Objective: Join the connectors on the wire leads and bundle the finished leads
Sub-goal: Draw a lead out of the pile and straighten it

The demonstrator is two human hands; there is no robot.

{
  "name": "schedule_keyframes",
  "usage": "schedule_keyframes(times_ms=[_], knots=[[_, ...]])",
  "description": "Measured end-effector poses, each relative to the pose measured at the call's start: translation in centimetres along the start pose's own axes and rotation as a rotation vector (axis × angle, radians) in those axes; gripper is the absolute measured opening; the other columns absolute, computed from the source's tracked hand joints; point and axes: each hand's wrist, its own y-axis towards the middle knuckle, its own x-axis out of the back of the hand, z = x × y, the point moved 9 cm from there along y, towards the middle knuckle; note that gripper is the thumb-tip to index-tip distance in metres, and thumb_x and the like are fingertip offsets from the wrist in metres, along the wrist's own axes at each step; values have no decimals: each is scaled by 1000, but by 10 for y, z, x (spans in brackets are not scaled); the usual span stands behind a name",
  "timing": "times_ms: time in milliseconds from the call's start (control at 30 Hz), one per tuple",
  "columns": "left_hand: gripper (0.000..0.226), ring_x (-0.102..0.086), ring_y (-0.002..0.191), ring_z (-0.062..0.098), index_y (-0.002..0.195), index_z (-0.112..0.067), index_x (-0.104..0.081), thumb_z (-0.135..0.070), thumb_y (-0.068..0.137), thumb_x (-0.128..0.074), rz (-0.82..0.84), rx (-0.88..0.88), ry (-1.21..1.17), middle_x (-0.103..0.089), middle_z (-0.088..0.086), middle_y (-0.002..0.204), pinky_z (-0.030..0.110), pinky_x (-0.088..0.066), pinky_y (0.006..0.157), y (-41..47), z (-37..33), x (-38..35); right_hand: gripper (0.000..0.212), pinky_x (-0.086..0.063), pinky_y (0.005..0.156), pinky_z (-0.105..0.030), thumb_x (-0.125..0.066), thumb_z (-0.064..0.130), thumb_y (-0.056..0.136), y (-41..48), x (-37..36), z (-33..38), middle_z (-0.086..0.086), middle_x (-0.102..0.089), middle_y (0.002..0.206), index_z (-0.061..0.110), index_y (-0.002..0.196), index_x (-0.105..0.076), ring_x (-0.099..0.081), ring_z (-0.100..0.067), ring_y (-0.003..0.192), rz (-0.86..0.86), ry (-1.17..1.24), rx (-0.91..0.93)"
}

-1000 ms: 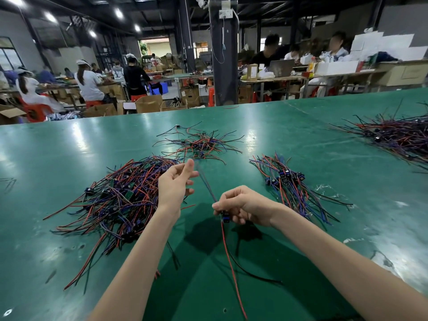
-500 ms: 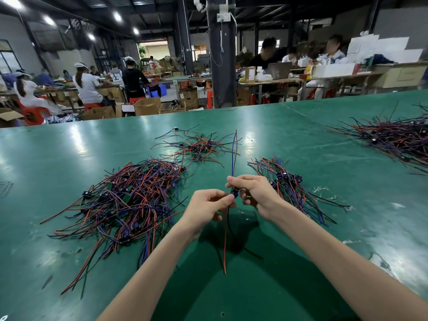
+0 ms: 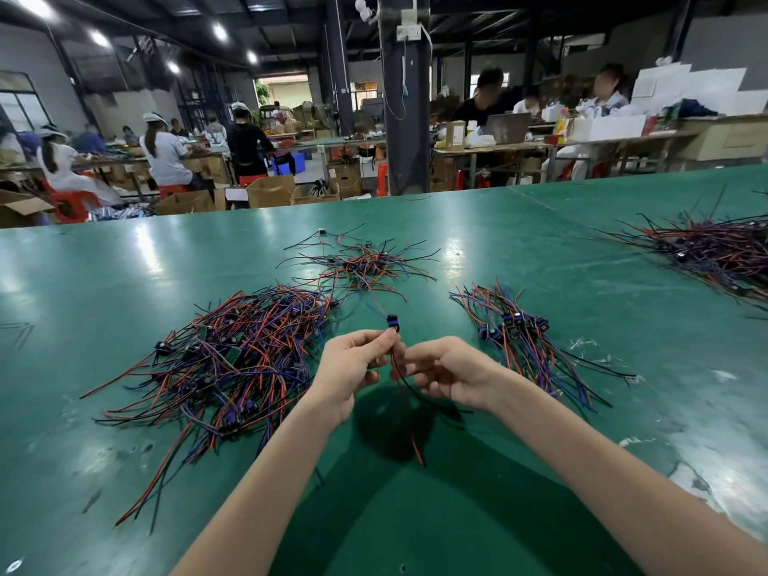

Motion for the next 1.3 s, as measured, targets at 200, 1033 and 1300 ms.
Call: schedule_keyframes(times_ms=[200,1033,1300], knots=[[12,-49,63,4,77,-17,-69,-24,86,-68,-42,-16,10,-71,-10,70,17,-39,55,2,-1,5,13,-35,36,-10,-59,13,89,-4,-13,-2,0,-67,61,11,77,-62,-47,-2,39,110,65,-27],[8,-53,54,-2,75,-17,-71,-22,81,-72,-60,-70,22,-70,-9,67,17,-38,54,9,4,9,19,-42,37,-15,-54,2,93,-6,-21,14,-5,-67,58,3,77,-65,-55,-4,39,75,-145,262],[9,-49,48,-3,74,-7,-69,-10,82,-71,-195,-252,43,-66,0,64,9,-37,49,6,-11,14,20,-49,41,-17,-50,-1,94,-7,-23,14,-4,-67,57,-1,81,-64,-60,-5,42,61,-151,250]])
